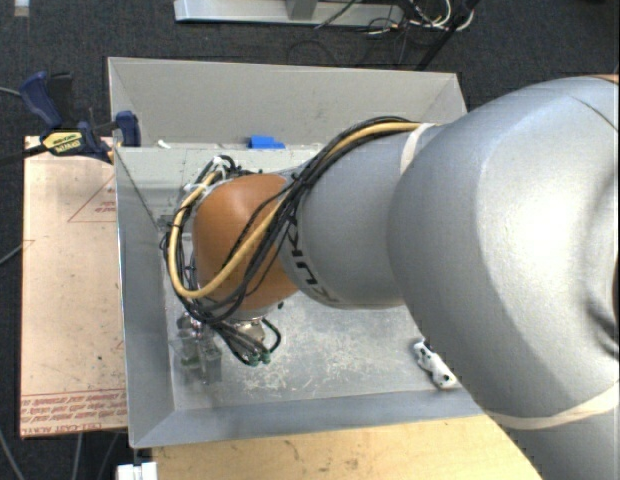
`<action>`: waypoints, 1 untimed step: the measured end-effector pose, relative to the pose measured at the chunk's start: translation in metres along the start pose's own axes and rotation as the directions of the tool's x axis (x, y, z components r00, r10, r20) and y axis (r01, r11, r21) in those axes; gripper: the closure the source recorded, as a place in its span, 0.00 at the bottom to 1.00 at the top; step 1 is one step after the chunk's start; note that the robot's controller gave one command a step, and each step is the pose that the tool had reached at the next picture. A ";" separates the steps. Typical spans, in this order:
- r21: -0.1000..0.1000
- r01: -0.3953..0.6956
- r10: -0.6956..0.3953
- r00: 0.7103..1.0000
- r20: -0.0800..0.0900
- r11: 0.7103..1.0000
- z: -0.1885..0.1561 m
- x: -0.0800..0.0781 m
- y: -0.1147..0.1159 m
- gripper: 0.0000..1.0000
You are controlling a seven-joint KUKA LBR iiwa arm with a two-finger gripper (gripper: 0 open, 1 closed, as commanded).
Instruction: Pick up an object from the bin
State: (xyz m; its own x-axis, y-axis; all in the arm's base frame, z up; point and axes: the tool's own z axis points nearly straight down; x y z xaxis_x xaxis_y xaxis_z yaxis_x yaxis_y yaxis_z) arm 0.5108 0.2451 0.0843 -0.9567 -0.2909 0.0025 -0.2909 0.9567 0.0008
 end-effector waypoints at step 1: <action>0.001 0.000 0.000 1.000 -0.003 1.000 -0.016 0.001 0.000 1.00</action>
Offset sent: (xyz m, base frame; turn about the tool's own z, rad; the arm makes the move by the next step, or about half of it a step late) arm 0.0001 -0.0001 0.0173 0.0000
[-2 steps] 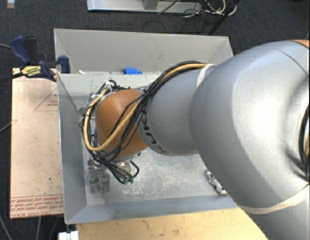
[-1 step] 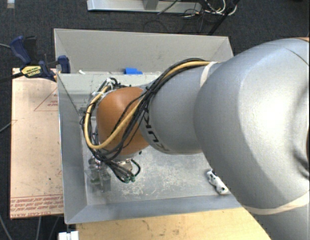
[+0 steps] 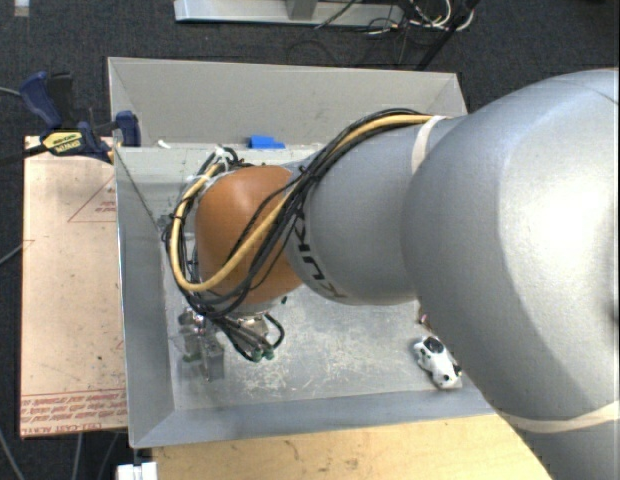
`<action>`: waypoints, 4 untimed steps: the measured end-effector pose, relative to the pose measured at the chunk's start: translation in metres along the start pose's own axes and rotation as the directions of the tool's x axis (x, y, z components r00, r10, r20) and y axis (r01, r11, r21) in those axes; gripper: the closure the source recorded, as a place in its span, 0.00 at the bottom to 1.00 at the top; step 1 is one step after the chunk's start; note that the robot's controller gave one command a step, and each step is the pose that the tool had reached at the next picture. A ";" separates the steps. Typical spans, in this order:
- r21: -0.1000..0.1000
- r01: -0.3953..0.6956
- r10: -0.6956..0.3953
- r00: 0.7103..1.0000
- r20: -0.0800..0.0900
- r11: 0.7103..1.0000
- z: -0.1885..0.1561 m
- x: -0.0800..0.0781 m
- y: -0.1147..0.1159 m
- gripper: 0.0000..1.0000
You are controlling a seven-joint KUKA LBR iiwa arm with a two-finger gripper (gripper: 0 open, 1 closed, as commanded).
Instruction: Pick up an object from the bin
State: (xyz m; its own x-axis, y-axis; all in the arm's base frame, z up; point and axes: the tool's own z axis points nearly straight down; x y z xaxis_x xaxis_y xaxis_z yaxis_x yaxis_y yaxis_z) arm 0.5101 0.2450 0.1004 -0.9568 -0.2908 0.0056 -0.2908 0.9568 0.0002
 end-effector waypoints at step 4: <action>-0.001 0.000 0.000 1.000 0.012 1.000 -0.064 -0.002 0.001 1.00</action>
Offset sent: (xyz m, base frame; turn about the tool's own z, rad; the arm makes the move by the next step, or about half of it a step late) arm 0.0000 0.0000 0.0122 0.0000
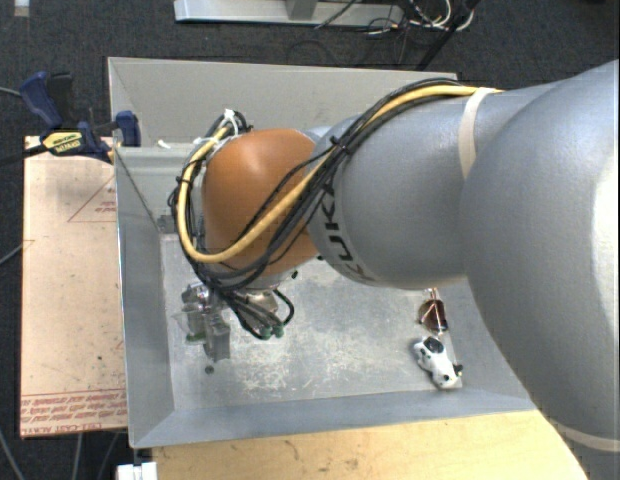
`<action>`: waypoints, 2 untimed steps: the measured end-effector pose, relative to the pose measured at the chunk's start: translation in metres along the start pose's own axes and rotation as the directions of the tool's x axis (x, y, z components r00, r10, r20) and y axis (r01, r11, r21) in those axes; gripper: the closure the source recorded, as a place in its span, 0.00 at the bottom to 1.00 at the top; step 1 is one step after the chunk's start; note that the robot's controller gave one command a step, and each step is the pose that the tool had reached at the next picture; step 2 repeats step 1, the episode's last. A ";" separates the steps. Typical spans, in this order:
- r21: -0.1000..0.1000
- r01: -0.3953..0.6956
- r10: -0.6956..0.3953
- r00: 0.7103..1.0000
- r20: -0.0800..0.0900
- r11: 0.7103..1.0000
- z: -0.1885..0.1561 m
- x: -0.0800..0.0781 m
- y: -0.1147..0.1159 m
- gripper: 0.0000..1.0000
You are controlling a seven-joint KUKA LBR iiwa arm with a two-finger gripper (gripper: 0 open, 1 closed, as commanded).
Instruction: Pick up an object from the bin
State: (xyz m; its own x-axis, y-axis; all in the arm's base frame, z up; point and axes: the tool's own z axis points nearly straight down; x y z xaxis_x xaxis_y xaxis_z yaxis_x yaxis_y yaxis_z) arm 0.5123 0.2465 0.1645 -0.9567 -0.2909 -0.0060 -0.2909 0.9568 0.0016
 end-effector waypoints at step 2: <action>0.000 0.000 0.000 1.000 -0.003 1.000 -0.005 0.000 0.000 1.00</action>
Offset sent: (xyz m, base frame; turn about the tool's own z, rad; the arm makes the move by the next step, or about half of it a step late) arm 0.0000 0.0000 0.0339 0.0000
